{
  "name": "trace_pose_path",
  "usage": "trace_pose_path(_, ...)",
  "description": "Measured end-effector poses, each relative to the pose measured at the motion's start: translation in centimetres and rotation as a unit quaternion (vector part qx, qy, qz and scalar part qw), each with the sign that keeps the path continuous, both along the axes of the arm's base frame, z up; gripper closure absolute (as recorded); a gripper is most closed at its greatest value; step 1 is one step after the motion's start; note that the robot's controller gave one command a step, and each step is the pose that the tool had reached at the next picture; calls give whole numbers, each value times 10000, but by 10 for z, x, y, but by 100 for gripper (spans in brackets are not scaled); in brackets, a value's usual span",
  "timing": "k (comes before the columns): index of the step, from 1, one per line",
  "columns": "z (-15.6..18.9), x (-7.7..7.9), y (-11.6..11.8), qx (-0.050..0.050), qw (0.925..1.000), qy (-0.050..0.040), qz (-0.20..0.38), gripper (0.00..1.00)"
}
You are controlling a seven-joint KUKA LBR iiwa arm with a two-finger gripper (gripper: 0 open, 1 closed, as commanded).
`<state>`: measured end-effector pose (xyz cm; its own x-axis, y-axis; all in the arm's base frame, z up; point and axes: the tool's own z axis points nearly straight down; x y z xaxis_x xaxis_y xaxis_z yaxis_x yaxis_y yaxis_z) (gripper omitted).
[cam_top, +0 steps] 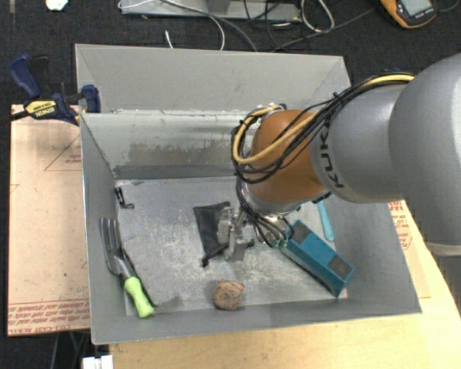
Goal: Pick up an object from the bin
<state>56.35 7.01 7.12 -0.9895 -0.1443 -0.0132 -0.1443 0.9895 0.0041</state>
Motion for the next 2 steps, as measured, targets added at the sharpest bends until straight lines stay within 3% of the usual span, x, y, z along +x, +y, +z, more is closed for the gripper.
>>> trace_pose_path(2, 43, 0, 0, 2, 10000, -6, -1, 100)
